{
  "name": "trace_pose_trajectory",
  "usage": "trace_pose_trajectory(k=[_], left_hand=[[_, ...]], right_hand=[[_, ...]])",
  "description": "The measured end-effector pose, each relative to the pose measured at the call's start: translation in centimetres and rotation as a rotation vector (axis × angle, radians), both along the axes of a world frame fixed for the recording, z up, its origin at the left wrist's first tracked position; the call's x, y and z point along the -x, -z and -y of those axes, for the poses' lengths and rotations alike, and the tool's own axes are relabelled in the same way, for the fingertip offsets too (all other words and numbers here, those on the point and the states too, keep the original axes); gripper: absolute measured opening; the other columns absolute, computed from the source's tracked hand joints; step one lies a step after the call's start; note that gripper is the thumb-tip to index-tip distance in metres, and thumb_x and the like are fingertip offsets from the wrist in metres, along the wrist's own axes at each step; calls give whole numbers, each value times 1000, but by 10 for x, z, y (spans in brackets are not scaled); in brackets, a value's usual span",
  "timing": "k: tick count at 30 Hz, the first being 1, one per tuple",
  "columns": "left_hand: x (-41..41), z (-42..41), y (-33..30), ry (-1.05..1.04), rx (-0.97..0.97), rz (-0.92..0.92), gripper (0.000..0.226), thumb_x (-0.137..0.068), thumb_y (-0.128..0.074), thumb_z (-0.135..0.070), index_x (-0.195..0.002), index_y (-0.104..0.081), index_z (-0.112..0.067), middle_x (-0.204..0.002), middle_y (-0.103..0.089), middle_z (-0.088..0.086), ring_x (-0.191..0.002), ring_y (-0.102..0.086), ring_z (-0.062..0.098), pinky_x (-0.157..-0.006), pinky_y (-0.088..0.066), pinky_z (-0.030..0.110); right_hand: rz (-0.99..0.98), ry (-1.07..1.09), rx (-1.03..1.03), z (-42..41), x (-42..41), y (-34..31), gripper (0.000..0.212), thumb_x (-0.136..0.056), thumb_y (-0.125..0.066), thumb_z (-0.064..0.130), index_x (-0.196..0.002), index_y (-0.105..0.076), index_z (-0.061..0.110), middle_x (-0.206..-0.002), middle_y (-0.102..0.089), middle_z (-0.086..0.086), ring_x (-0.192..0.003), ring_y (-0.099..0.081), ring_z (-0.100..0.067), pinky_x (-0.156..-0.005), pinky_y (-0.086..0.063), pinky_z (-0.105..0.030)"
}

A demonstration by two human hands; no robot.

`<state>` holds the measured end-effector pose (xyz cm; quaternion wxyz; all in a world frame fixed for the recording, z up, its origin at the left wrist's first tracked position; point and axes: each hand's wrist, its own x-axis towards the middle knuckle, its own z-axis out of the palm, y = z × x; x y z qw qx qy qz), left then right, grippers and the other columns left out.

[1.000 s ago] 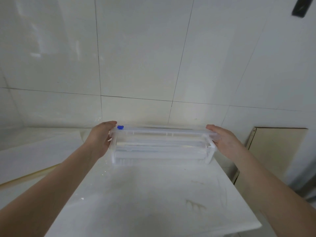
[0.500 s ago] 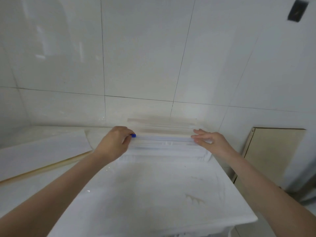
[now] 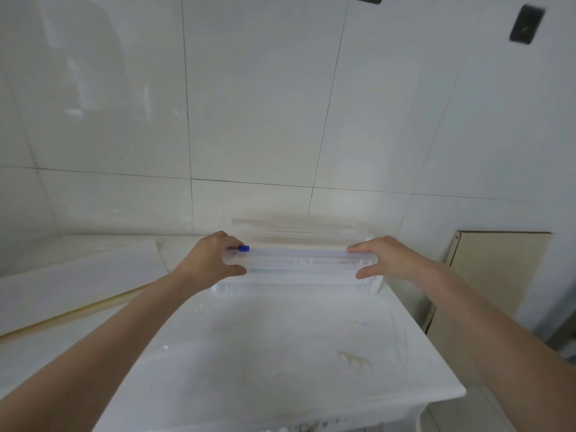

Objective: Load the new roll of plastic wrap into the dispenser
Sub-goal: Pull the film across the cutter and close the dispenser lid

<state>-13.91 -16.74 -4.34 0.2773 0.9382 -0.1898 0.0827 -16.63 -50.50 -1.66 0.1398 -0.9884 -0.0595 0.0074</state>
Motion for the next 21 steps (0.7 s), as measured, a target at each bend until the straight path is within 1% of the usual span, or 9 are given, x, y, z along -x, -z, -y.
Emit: trace_pose_trajectory(k=[3, 6, 8, 10, 13, 15, 18, 19, 21], left_hand=[[-1, 2, -2, 1, -44, -4, 50, -77, -76, -23, -123, -60, -14, -107, -56, 2, -102, -55, 18, -82, -36, 18], [-1, 2, 0, -8, -49, 8, 50, -76, -77, -21, -122, -60, -13, -109, -59, 3, -98, -56, 16, -82, -39, 19], [-1, 2, 1, -22, -2, 14, 49, -74, -79, -19, -119, -62, -13, -101, -57, -1, -90, -52, 11, -79, -36, 16], [0, 3, 2, -35, 33, 12, 48, -72, -80, -16, -117, -63, -12, -98, -55, -3, -87, -51, 9, -79, -35, 15], [1, 4, 3, -45, 71, 8, 48, -72, -80, -13, -116, -64, -11, -97, -55, -4, -87, -52, 8, -79, -34, 13], [2, 4, 3, -55, 89, 1, 48, -71, -81, -12, -116, -65, -10, -98, -57, -2, -90, -56, 11, -79, -34, 13], [1, 6, 2, -79, 81, -8, 50, -70, -82, -12, -117, -65, -8, -109, -64, 6, -102, -62, 18, -81, -39, 17], [1, 6, 1, -87, 74, -10, 51, -69, -82, -12, -118, -65, -8, -111, -65, 7, -104, -63, 19, -83, -41, 19], [0, 8, 0, -103, 60, -16, 51, -69, -82, -12, -118, -65, -8, -113, -65, 7, -106, -63, 20, -89, -45, 23]], right_hand=[[-9, -9, 43, -1, -4, -3, 61, -76, -78, 20, -132, -55, 15, -139, -53, 2, -130, -46, -15, -105, -32, -20], [47, -17, 82, -1, -6, 3, 57, -74, -79, 21, -127, -59, 14, -131, -57, 0, -123, -51, -18, -103, -39, -27], [99, -35, 91, 0, -6, 8, 54, -73, -80, 23, -123, -61, 15, -122, -53, -3, -113, -51, -18, -93, -40, -27], [127, -44, 93, 1, -7, 10, 53, -72, -80, 24, -121, -62, 15, -112, -50, -5, -105, -52, -20, -86, -39, -27], [122, -39, 135, 1, -7, 10, 52, -74, -78, 28, -121, -61, 15, -103, -57, -2, -102, -56, -23, -81, -38, -27], [122, -27, 120, 1, -7, 11, 52, -74, -78, 28, -121, -61, 16, -98, -62, -3, -93, -56, -21, -74, -37, -22], [122, -35, 104, 2, -6, 11, 50, -73, -79, 28, -118, -62, 17, -85, -58, 0, -79, -52, -16, -65, -35, -11], [122, -41, 110, 2, -6, 10, 49, -74, -79, 29, -118, -61, 17, -84, -57, 1, -78, -51, -16, -63, -35, -11], [124, -46, 131, 1, -6, 10, 48, -76, -77, 29, -119, -60, 18, -86, -57, 1, -78, -50, -15, -64, -34, -17]])
